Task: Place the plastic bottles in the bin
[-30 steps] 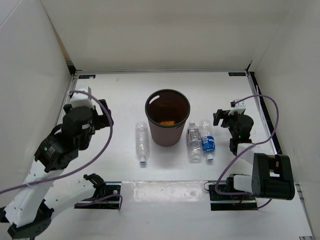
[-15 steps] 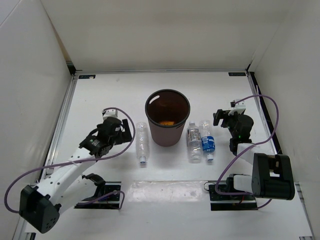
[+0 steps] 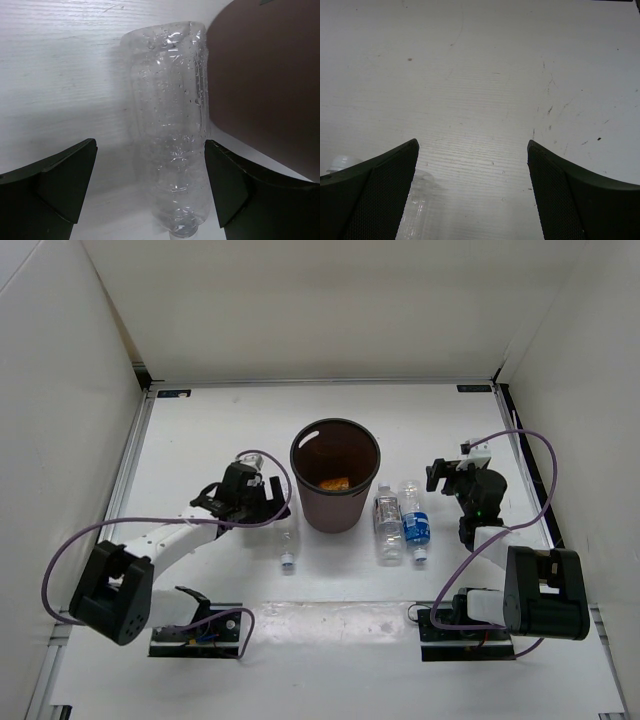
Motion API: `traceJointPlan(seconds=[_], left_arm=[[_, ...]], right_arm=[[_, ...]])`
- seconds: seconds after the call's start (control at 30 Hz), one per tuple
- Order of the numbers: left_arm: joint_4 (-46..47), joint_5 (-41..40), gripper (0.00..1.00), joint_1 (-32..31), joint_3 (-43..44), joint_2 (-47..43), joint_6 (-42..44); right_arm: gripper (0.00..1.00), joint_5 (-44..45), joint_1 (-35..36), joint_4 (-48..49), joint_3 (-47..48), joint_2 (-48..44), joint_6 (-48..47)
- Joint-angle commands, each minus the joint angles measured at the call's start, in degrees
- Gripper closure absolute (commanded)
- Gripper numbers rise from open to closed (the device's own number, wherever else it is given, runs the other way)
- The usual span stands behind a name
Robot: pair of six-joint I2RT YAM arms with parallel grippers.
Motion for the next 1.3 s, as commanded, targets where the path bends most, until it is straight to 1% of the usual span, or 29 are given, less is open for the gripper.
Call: traceJointPlan(seconds=[0.0,0.1,0.3,0.5,0.67,0.7,0.73,0.8,0.83,0.9,0.93,0.97,1.03,1.07,1.1,1.13,1.23,1.27], left_arm=[[4.2,3.5,0.0,0.4,2.5,0.7,0.7],[4.3,5.0,0.0,0.5,4.2,2.7,1.1],[3.1,5.7,0.0,0.6,7.3,10.3,0.9],[4.7,8.1,0.0,1.4,6.9,14.8,0.3],[3.6,8.9,0.08,2.0,7.3,17.3,0.6],[3.6,8.8,0.08,2.1,7.2,17.2,0.4],[3.6,8.7,0.12,2.3,6.8,17.1,0.4],[3.5,8.8,0.16,2.4,6.6,15.6,0.5],[2.3,8.9,0.22,2.4,6.9,15.1,0.8],[1.4,8.7,0.29,2.5,7.5,12.4,1.0],[0.1,8.6,0.4,2.2,8.1,11.5,1.2],[-1.3,8.0,0.45,2.5,8.9,9.0,1.2],[-4.1,7.1,0.55,2.4,9.8,7.0,1.6],[-7.2,6.3,0.55,2.4,10.5,3.8,1.6],[-8.3,4.2,0.55,2.5,11.2,1.5,1.7],[-9.4,3.8,0.55,2.5,11.2,1.5,1.8],[-18.2,-1.4,0.55,2.5,15.6,-7.6,2.5],[-18.2,-2.7,0.55,2.5,16.5,-8.9,2.5]], right_arm=[[0.1,0.7,0.3,2.4,1.8,-0.9,-0.9],[0.1,0.6,0.3,2.4,1.7,-0.9,-0.9],[0.1,0.7,0.2,2.4,1.7,-0.9,-0.9],[0.1,0.7,0.3,2.4,1.6,-0.8,-0.9],[0.1,0.6,0.3,2.4,1.8,-0.9,-0.7],[0.1,0.7,0.2,2.4,1.7,-1.0,-0.7],[0.1,0.7,0.3,2.4,1.8,-0.9,-0.8],[0.1,0.6,0.3,2.4,1.7,-0.9,-0.9],[0.1,0.7,0.2,2.4,1.7,-0.9,-0.9],[0.1,0.7,0.2,2.4,1.7,-0.9,-0.8],[0.1,0.6,0.2,2.4,1.7,-1.0,-0.9],[0.1,0.7,0.3,2.4,1.7,-0.9,-0.8],[0.1,0.6,0.3,2.4,1.7,-0.9,-0.9],[0.1,0.6,0.3,2.3,1.7,-0.9,-0.8],[0.1,0.7,0.3,2.4,1.8,-0.9,-0.9],[0.1,0.6,0.3,2.4,1.7,-0.9,-0.9],[0.1,0.7,0.3,2.4,1.7,-0.8,-0.9],[0.1,0.6,0.3,2.4,1.8,-1.0,-0.8]])
